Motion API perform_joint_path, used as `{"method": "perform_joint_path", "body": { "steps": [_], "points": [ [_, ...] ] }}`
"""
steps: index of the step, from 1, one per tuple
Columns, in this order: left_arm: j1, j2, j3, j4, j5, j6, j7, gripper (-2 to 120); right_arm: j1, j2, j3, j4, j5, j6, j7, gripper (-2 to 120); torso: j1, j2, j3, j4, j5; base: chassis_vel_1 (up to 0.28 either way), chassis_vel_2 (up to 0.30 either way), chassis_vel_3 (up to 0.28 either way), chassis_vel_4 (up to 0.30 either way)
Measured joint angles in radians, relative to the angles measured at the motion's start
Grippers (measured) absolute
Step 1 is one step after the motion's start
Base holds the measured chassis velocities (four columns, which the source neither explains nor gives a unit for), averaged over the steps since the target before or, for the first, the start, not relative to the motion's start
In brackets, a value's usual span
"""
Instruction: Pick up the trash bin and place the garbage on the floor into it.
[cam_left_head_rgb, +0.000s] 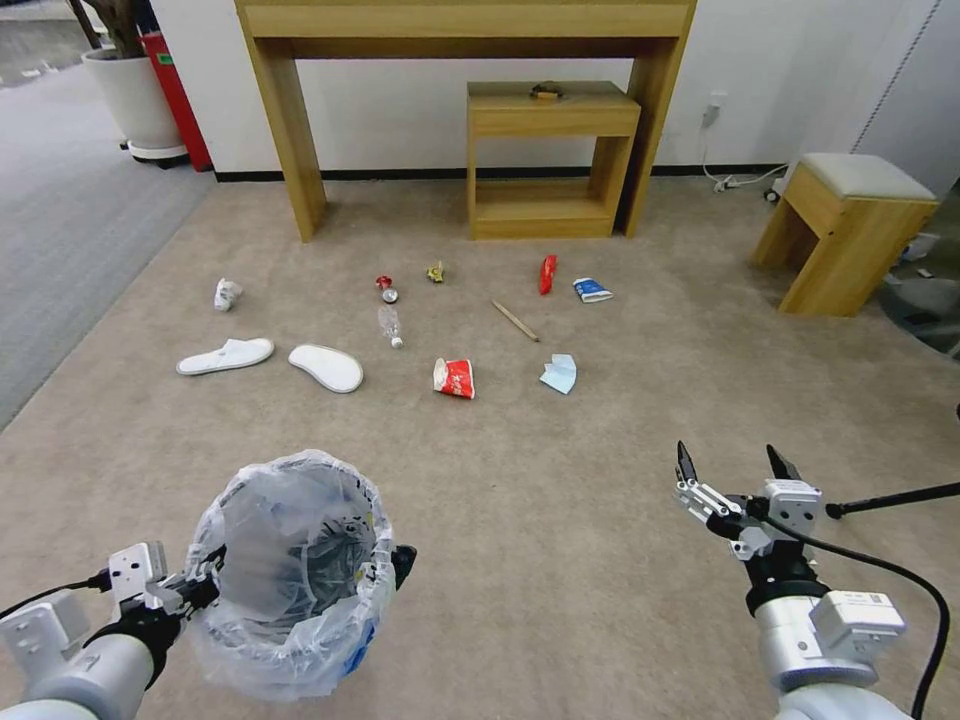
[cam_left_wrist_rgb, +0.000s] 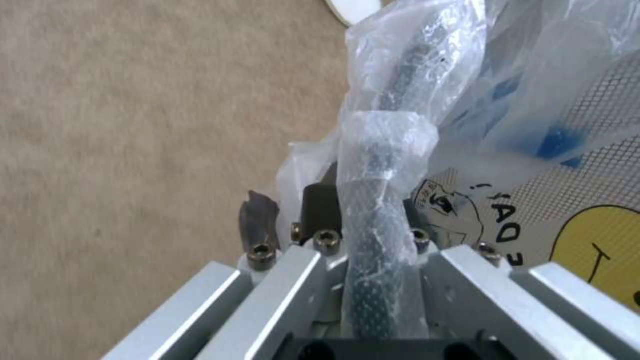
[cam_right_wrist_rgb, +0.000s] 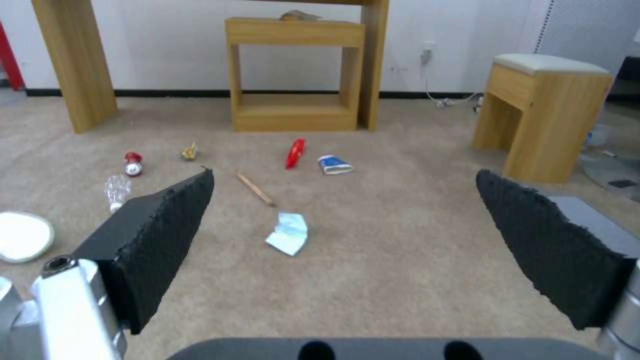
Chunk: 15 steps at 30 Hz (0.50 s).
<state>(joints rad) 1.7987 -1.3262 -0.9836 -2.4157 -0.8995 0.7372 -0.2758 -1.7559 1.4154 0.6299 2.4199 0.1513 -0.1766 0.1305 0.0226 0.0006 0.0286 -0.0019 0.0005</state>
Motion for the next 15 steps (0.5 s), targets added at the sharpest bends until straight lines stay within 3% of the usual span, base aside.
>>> {"method": "perform_joint_path", "body": {
  "steps": [5, 15],
  "points": [
    [0.002, 0.001, 0.001, -0.002, 0.007, 0.000, 0.011, 0, -0.002, 0.002, -0.001, -0.004, 0.000, 0.006, 0.002, 100, 0.000, 0.000, 0.000, 0.0001, -0.0006, 0.013, 0.386, -0.014, -0.406],
    [0.015, -0.005, -0.003, -0.002, 0.023, -0.001, 0.040, 0, 0.000, 0.002, -0.005, -0.017, -0.006, 0.012, 0.003, 100, 0.000, 0.000, 0.000, 0.0000, 0.0000, 0.044, 0.480, -0.041, -0.487]
  ]
}}
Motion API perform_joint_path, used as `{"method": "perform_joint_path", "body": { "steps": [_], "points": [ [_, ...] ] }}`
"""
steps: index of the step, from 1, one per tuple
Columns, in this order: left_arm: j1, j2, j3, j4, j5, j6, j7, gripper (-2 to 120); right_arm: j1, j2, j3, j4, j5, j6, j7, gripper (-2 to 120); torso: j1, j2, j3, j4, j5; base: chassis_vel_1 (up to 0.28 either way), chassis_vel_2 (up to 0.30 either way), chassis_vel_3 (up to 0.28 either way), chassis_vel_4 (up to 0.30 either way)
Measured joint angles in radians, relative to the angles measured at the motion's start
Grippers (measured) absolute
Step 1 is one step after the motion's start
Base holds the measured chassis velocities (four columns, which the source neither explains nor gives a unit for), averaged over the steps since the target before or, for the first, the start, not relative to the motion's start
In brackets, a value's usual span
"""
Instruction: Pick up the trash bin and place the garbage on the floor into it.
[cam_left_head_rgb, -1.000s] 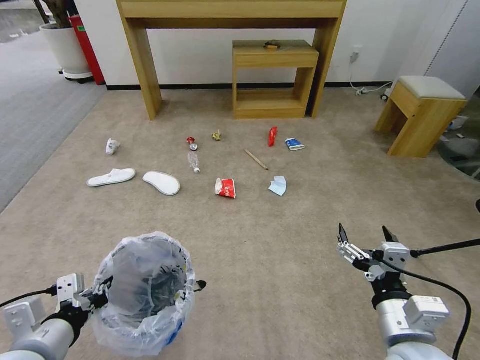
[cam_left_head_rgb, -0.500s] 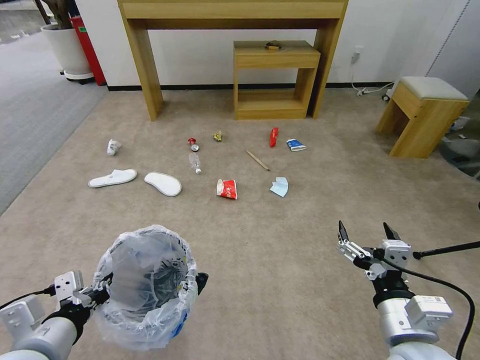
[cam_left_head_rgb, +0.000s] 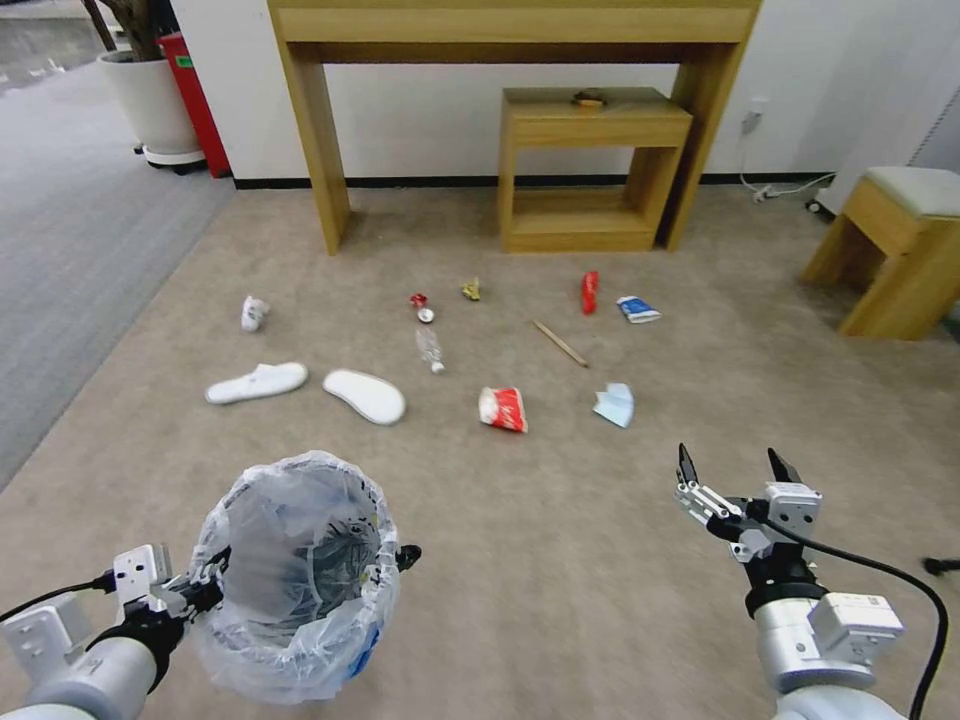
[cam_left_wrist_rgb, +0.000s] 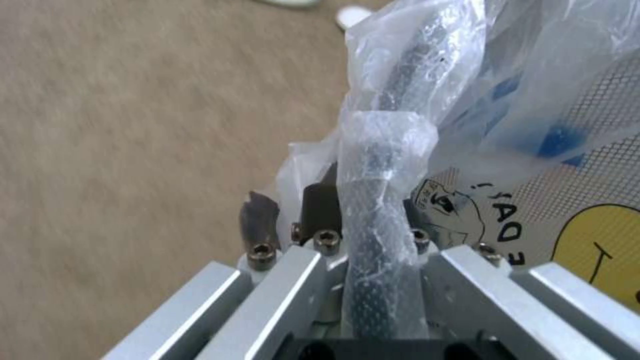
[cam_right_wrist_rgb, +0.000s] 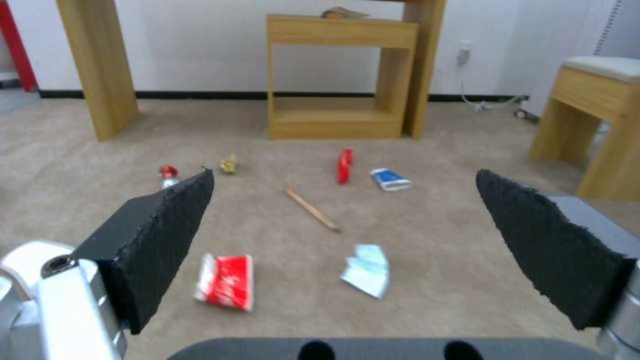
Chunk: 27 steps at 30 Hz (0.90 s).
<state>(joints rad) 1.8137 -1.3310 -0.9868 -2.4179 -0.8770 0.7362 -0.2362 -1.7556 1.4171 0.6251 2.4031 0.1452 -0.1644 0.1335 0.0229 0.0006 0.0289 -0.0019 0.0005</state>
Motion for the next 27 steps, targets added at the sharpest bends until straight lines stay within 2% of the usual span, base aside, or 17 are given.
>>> {"method": "perform_joint_path", "body": {
  "steps": [4, 7, 9, 10, 12, 16, 22, 27],
  "points": [
    [-0.002, 0.001, -0.001, 0.002, 0.002, 0.000, 0.003, 0, 0.003, 0.000, -0.001, -0.003, 0.000, 0.001, 0.002, 100, 0.000, 0.000, 0.000, -0.0003, -0.0009, 0.150, 0.551, -0.133, -0.550],
    [-0.004, -0.001, 0.001, 0.005, 0.005, -0.001, 0.004, 0, 0.003, -0.001, -0.001, -0.007, 0.000, 0.001, 0.002, 100, 0.000, 0.000, 0.000, 0.0000, 0.0004, 0.164, 0.573, -0.171, -0.567],
    [-0.005, -0.003, 0.004, 0.007, 0.011, -0.001, 0.006, 0, 0.003, -0.001, 0.000, -0.010, 0.000, 0.004, 0.002, 100, 0.000, 0.000, 0.000, 0.0000, -0.0016, 0.165, 0.569, -0.182, -0.539],
    [-0.005, -0.004, 0.005, 0.007, 0.014, -0.001, 0.009, 0, 0.003, -0.001, -0.001, -0.012, 0.002, 0.004, 0.002, 100, 0.000, 0.000, 0.000, 0.0001, 0.0000, 0.167, 0.568, -0.187, -0.597],
    [-0.005, -0.004, 0.005, 0.007, 0.016, -0.001, 0.011, 0, 0.003, 0.000, -0.001, -0.013, 0.003, 0.005, 0.003, 100, 0.000, 0.000, 0.000, 0.0001, 0.0003, 0.149, 0.572, -0.170, -0.581],
    [-0.006, -0.004, 0.003, 0.009, 0.021, -0.003, 0.020, 0, 0.004, 0.000, -0.001, -0.016, 0.010, 0.003, 0.001, 100, 0.000, 0.000, 0.000, -0.0002, -0.0006, 0.098, 0.503, -0.108, -0.523],
    [-0.006, -0.007, 0.002, 0.009, 0.025, -0.009, 0.027, 0, 0.009, 0.000, -0.004, -0.022, 0.009, 0.000, -0.002, 100, 0.000, 0.000, 0.000, 0.0000, -0.0006, -0.044, 0.372, 0.064, -0.346],
    [-0.004, -0.009, 0.001, 0.009, 0.026, -0.013, 0.039, 0, 0.010, 0.000, -0.007, -0.027, 0.003, 0.000, -0.004, 100, 0.000, 0.000, 0.000, -0.0002, 0.0002, -0.211, 0.234, 0.202, -0.236]
  ]
}}
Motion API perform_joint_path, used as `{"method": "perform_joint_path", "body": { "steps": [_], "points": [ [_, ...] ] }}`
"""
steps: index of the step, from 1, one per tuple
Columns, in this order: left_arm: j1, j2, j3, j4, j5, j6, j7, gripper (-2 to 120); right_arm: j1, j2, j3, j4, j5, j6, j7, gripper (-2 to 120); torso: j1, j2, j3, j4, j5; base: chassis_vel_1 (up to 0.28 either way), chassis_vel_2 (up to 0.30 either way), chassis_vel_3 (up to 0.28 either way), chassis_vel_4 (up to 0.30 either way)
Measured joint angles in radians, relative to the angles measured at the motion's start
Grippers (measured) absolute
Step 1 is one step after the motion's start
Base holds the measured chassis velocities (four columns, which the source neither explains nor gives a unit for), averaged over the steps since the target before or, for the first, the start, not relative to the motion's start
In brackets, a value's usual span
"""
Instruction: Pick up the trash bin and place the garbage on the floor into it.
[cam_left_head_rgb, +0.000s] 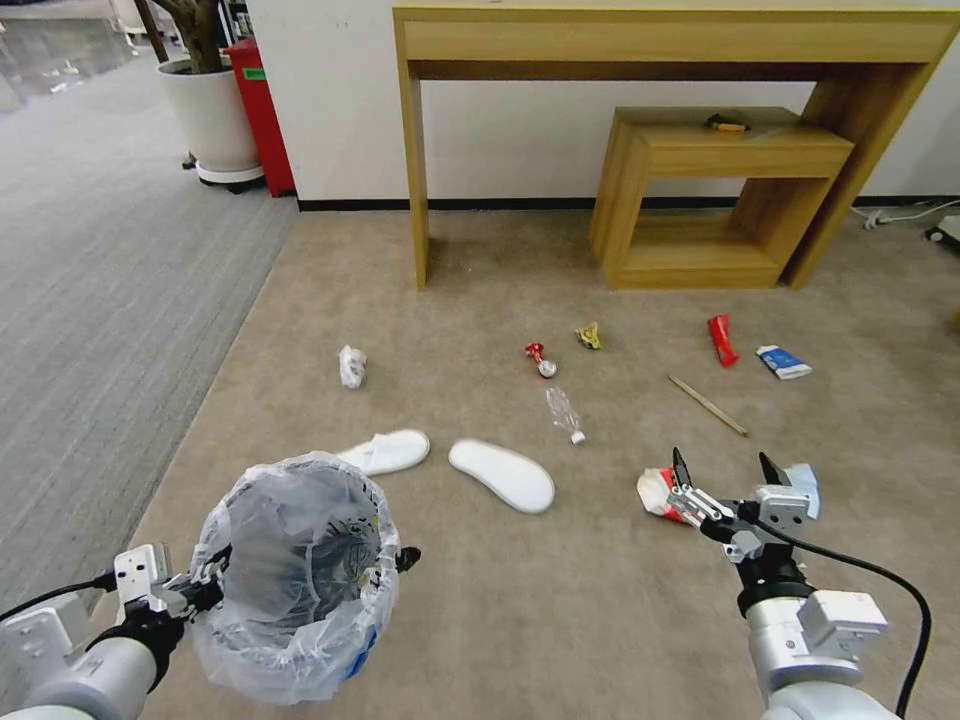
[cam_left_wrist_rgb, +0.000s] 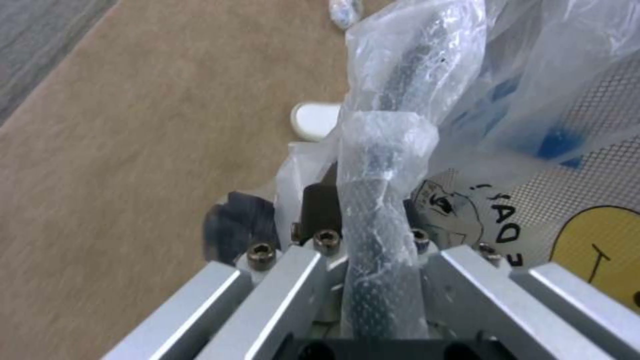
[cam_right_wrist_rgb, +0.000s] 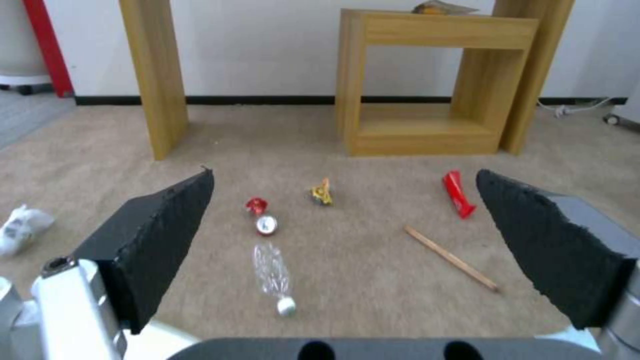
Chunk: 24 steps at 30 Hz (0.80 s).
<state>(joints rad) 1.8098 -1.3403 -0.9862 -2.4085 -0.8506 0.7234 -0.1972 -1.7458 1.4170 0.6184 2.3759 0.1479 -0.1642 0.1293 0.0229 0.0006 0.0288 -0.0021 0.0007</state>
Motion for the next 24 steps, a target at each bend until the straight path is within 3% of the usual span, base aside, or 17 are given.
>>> {"method": "perform_joint_path", "body": {
  "steps": [7, 11, 18, 22, 23, 24],
  "points": [
    [-0.003, -0.003, -0.016, 0.019, 0.000, -0.004, 0.001, 0, -0.001, 0.000, -0.001, -0.012, -0.012, -0.030, -0.026, 100, 0.000, 0.000, 0.000, 0.0001, -0.0008, -0.170, 0.288, 0.169, -0.281],
    [-0.013, 0.007, -0.054, 0.052, -0.010, -0.001, -0.004, 0, 0.022, -0.017, 0.018, -0.038, 0.015, -0.116, -0.079, 100, 0.000, 0.000, 0.000, -0.0001, -0.0008, -0.087, 0.208, 0.077, -0.190],
    [-0.021, 0.078, -0.170, 0.139, -0.032, 0.010, 0.116, 0, 0.133, -0.148, 0.050, -0.225, 0.165, -0.166, -0.232, 100, 0.000, 0.000, 0.000, 0.0001, -0.0004, -0.005, 0.002, 0.004, -0.001],
    [-0.041, 0.104, -0.208, 0.172, -0.063, 0.011, 0.125, 0, 0.215, -0.251, 0.043, -0.386, 0.274, -0.183, -0.332, 100, 0.000, 0.000, 0.000, 0.0005, -0.0002, 0.003, -0.032, -0.012, 0.026],
    [-0.062, 0.117, -0.212, 0.184, -0.072, 0.011, 0.124, 0, 0.273, -0.315, 0.028, -0.500, 0.315, -0.186, -0.379, 100, 0.000, 0.000, 0.000, -0.0001, -0.0002, 0.000, 0.000, 0.000, 0.000],
    [-0.062, 0.117, -0.212, 0.184, -0.072, 0.011, 0.124, 0, 0.273, -0.315, 0.028, -0.500, 0.315, -0.186, -0.379, 100, 0.000, 0.000, 0.000, -0.0001, -0.0002, 0.000, 0.000, 0.000, 0.000]
  ]
}}
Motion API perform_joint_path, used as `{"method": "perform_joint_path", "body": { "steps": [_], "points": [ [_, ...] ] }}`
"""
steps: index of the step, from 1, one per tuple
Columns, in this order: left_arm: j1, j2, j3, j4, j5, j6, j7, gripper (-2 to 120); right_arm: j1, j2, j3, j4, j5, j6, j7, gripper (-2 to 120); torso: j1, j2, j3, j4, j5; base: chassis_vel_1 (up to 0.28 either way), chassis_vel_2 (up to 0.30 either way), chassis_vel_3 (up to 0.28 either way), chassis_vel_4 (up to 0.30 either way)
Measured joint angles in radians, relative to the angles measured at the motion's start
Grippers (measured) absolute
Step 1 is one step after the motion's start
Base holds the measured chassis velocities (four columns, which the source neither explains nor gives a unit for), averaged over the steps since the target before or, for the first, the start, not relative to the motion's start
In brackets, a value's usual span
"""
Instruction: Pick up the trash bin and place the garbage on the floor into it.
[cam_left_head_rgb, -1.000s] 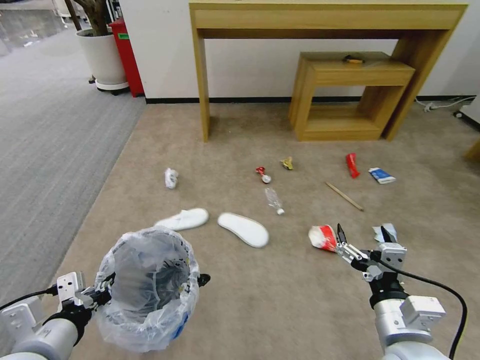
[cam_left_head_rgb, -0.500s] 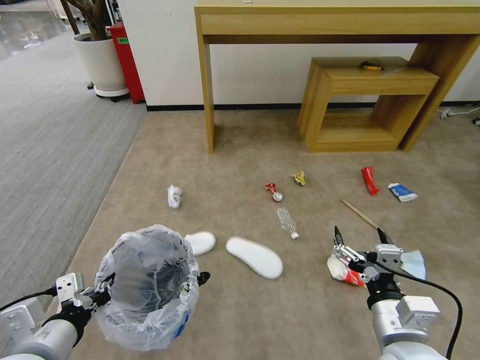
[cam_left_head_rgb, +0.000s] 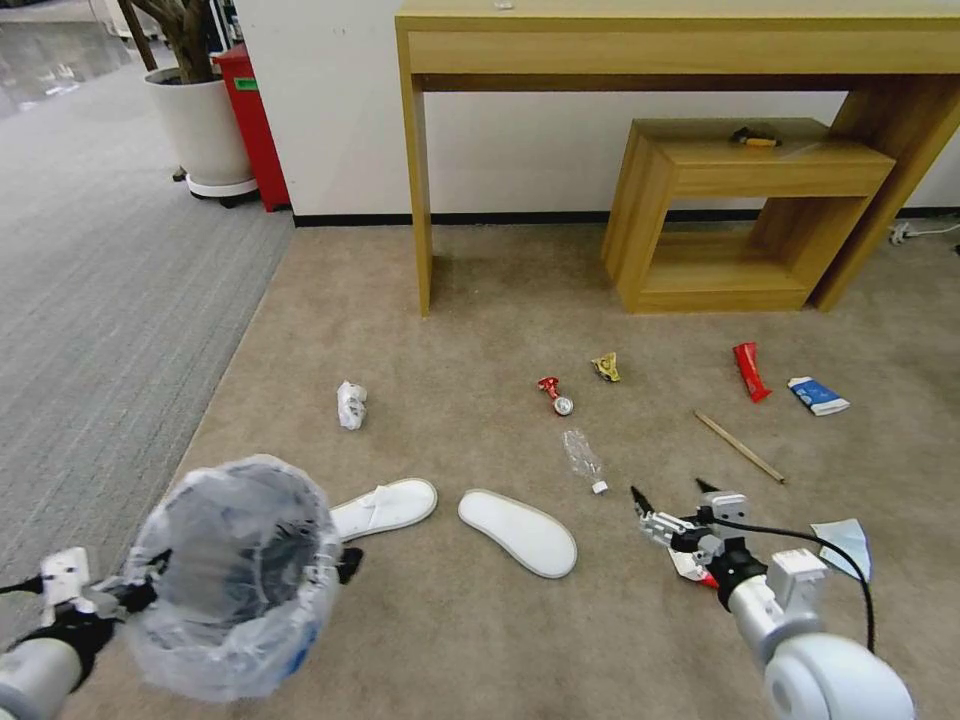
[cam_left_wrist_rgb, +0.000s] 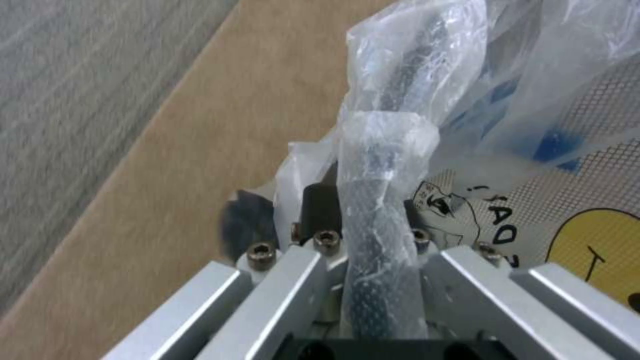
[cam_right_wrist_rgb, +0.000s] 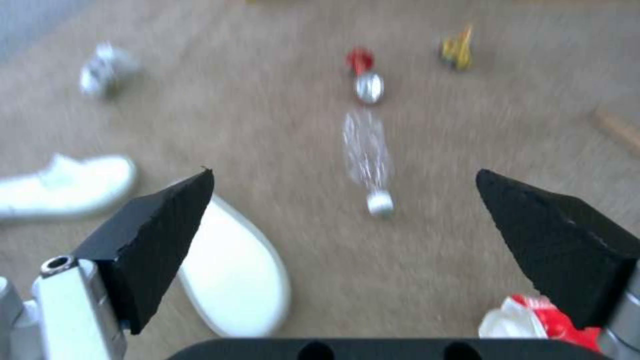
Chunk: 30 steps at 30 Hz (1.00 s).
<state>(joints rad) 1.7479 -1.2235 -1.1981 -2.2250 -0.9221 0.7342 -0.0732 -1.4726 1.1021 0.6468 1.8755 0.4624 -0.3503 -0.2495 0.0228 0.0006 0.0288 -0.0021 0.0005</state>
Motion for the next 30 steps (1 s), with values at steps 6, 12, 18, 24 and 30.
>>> {"method": "perform_joint_path", "body": {
  "steps": [6, 12, 18, 24, 30],
  "points": [
    [-0.014, -0.016, -0.016, 0.001, 0.000, 0.000, -0.022, 0, 0.238, -0.108, -0.131, -0.335, 0.006, 0.053, -0.150, 100, 0.000, 0.000, 0.000, -0.0001, 0.0001, 0.000, 0.000, 0.000, 0.000],
    [-0.010, -0.037, -0.033, 0.034, 0.040, 0.001, 0.015, 0, 0.513, -0.110, -0.354, -0.637, -0.009, 0.124, -0.285, 100, 0.000, 0.000, 0.000, 0.0007, -0.0002, 0.000, 0.000, 0.000, 0.000],
    [0.001, -0.027, -0.016, 0.065, 0.086, 0.002, 0.054, 0, 0.707, -0.017, -0.519, -0.878, -0.069, 0.158, -0.416, 100, 0.000, 0.000, 0.000, 0.0001, -0.0007, 0.000, 0.000, 0.000, 0.000],
    [0.022, -0.021, -0.005, 0.054, 0.126, 0.002, 0.098, 0, 0.799, 0.051, -0.585, -0.971, -0.117, 0.160, -0.476, 100, 0.000, 0.000, 0.000, 0.0006, -0.0010, 0.000, 0.000, 0.000, 0.000],
    [0.050, -0.042, 0.020, 0.022, 0.149, 0.002, 0.111, 0, 0.850, 0.108, -0.639, -1.059, -0.164, 0.131, -0.495, 100, 0.000, 0.000, 0.000, 0.0002, -0.0005, 0.000, 0.000, 0.000, 0.000]
  ]
}}
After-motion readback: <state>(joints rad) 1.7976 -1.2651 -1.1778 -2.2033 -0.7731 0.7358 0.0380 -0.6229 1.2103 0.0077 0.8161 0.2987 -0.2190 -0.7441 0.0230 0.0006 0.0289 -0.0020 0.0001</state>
